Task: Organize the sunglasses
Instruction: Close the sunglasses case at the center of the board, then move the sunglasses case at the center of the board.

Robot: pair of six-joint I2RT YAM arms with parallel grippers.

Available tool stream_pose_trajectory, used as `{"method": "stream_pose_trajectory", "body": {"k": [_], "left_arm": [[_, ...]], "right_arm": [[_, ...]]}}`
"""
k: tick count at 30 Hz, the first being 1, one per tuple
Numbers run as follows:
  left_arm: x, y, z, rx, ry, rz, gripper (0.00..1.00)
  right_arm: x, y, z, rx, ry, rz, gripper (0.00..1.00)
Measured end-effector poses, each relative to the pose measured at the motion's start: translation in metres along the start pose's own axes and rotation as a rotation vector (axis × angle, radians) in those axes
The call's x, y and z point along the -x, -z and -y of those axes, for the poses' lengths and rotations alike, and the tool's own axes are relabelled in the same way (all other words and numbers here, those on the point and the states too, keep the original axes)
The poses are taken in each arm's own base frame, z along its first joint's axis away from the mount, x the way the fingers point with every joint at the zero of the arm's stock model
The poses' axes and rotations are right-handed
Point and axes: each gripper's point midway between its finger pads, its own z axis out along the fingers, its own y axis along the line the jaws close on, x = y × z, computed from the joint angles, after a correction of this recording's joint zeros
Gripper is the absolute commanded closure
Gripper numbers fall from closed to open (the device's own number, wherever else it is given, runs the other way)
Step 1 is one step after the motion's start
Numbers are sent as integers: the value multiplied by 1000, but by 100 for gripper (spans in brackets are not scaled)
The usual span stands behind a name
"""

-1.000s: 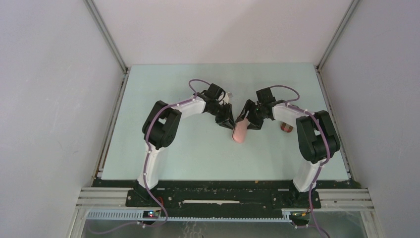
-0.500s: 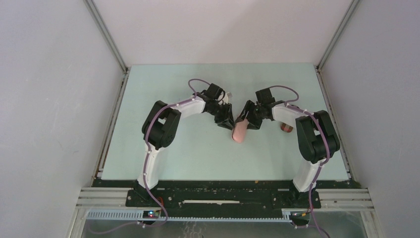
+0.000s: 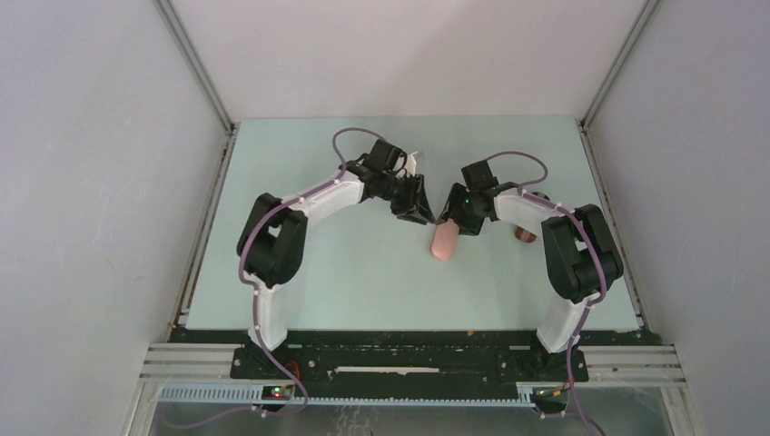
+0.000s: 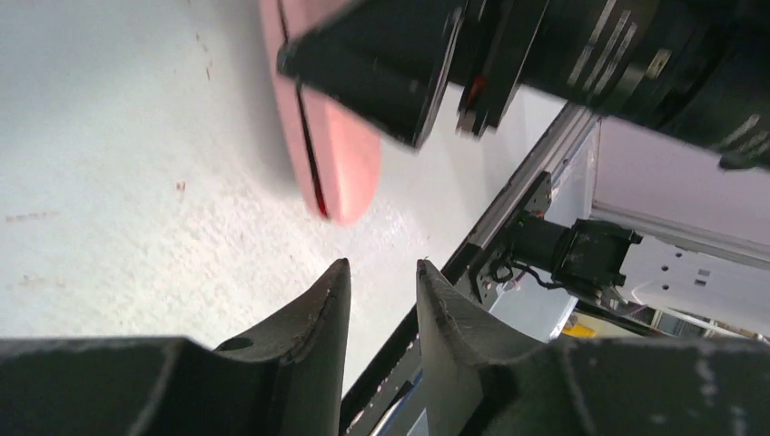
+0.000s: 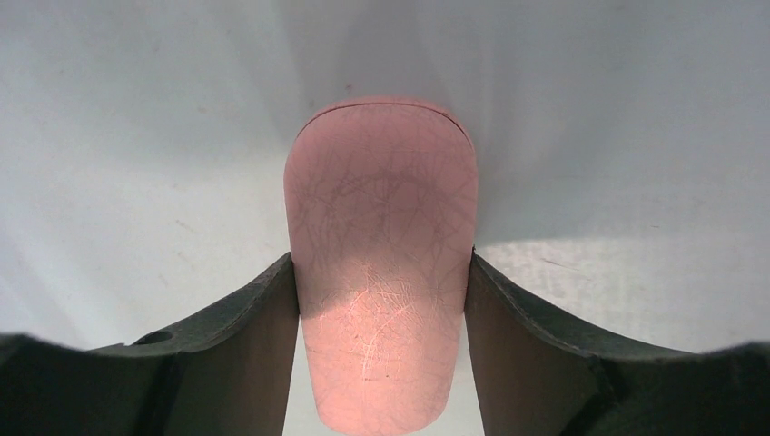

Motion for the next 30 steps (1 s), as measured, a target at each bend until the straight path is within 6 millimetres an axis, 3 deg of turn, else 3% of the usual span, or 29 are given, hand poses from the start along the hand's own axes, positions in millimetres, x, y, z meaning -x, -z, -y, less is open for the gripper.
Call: {"method": "stream_pose_trajectory", "body": {"k": [5,8,10,17,18,21,26,30], "left_arm": [[-22,14,-11,24,27,-10,63],[-44,25,-28,61,65,-19,63],[-48,32,-35,75,82,-11,63],[-52,47,-39,94,86,23,62],[-52,48,-38,94,84,26,62],[-50,52,-34,90,74,39,62],[-42,66,-26,82,50,86,62],[-32,83,-21,88,25,143,62]], "right_arm": [[21,6,32,-140,-24,54,54],[42,12,60,-232,-65,90,52],[60,13,76,-285,-91,112,49],[124,1,92,-368,-122,173,19],[133,0,91,-374,-118,183,3],[143,8,87,-380,-108,202,0],[157,53,73,-350,-96,271,0],[174,128,47,-247,-88,417,0]]}}
